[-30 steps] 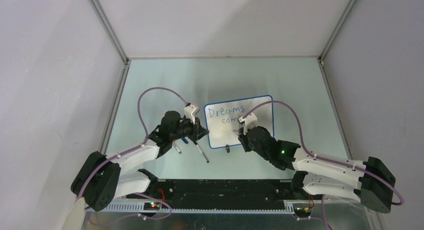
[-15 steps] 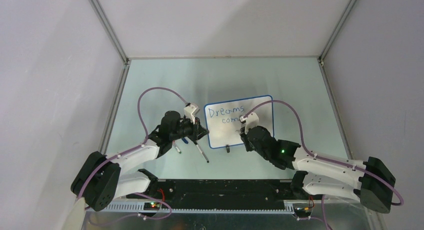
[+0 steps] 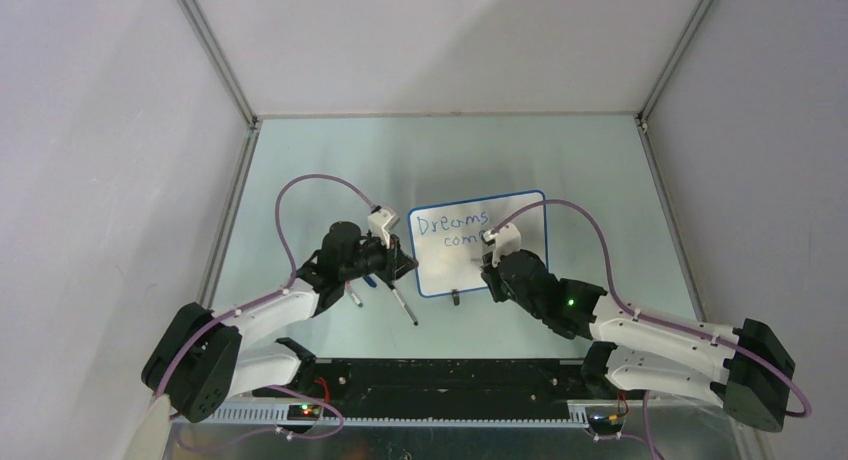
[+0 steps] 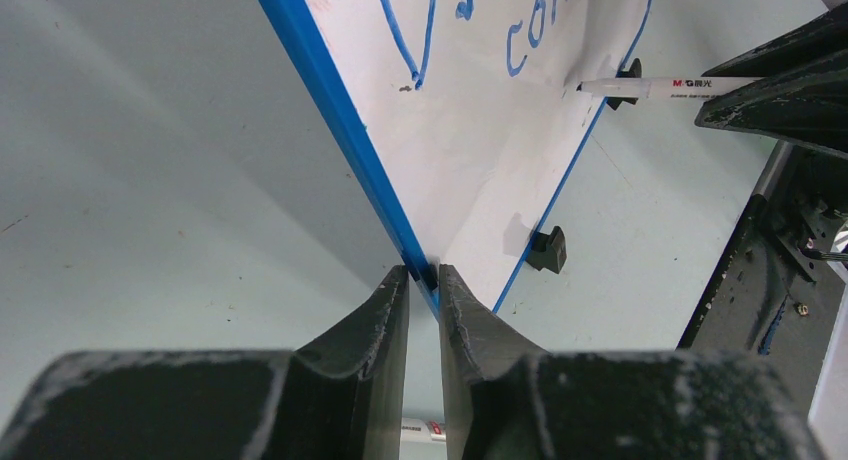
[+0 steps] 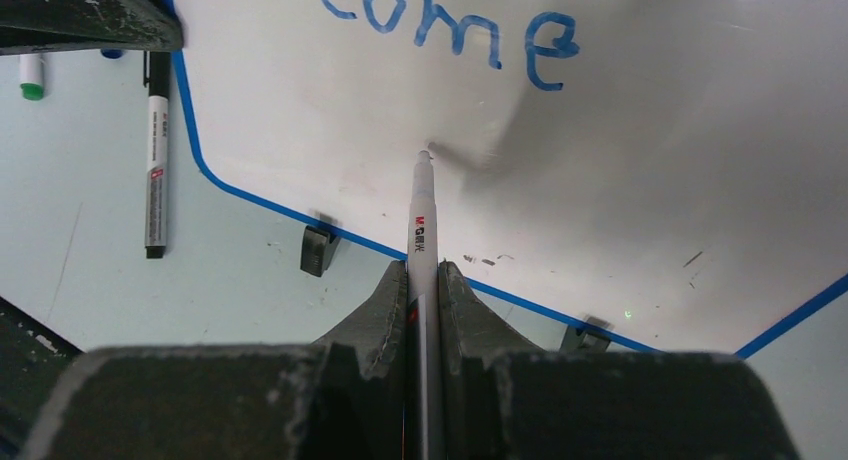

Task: Write a sentence on the whiteboard
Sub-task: Write a sentence with the whiteboard marker.

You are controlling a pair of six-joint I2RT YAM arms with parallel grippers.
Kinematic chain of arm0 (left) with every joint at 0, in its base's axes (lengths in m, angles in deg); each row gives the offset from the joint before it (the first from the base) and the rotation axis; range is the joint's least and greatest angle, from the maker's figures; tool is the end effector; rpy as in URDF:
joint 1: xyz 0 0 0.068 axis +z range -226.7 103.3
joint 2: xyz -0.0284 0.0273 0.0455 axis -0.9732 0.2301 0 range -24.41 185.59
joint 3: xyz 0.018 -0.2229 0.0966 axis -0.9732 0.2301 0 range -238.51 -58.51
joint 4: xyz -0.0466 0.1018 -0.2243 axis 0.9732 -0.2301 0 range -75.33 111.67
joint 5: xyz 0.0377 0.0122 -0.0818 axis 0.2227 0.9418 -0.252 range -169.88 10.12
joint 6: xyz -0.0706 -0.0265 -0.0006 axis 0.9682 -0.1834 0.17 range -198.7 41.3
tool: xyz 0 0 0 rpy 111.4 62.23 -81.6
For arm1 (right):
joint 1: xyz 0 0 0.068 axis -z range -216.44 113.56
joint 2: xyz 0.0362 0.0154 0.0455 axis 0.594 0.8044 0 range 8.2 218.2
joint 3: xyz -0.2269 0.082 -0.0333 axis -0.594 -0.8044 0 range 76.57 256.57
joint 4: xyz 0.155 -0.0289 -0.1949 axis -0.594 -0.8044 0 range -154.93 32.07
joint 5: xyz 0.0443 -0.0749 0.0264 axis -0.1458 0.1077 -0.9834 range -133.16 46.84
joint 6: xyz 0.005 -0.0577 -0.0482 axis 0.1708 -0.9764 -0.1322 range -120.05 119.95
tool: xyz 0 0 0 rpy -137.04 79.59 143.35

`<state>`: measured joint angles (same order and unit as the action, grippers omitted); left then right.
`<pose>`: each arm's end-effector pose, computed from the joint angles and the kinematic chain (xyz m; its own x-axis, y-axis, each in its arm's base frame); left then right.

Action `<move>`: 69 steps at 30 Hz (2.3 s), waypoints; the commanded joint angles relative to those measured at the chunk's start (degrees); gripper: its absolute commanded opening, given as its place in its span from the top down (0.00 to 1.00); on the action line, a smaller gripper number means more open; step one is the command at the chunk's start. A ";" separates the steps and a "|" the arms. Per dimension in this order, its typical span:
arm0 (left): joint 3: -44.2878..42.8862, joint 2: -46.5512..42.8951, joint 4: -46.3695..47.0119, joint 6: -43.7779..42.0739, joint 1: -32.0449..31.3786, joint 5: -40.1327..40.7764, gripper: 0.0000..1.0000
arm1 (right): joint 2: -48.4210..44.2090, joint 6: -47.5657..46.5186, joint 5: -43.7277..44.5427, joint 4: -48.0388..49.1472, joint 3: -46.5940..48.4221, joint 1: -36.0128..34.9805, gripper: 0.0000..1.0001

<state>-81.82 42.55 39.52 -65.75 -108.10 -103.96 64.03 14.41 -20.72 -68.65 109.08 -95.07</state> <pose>0.2066 -0.1565 0.1533 -0.5390 0.0894 -0.8376 0.6859 0.6238 -0.3748 0.1441 0.1897 0.1952 -0.4382 -0.2752 -0.8557 -0.5319 0.8468 0.0000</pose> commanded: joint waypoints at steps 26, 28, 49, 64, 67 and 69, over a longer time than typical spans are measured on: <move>-1.12 -1.13 1.19 -1.27 -0.32 -0.05 0.78 | 4.42 1.35 -0.55 1.18 4.45 1.80 1.00; -1.12 -1.13 1.18 -1.33 -0.35 -0.09 0.78 | 4.45 1.51 -0.24 0.72 4.49 1.93 1.00; -1.12 -1.13 1.13 -1.28 -0.26 0.02 0.78 | 1.34 2.16 1.01 -2.95 4.49 3.90 1.00; -1.04 -1.25 1.14 -1.30 -0.33 -0.08 0.77 | -1.11 0.61 -5.25 1.26 4.72 4.45 1.00; -1.04 -1.30 1.18 -1.35 -0.33 -0.08 0.77 | -0.09 0.61 -5.15 0.86 5.49 4.72 1.00; -1.04 -1.28 1.18 -1.35 -0.33 -0.05 0.77 | 0.47 0.44 -5.20 0.87 5.76 4.85 1.00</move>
<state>-81.82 42.53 39.52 -65.75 -108.10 -103.96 63.53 15.70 -25.66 -69.61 111.92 -90.66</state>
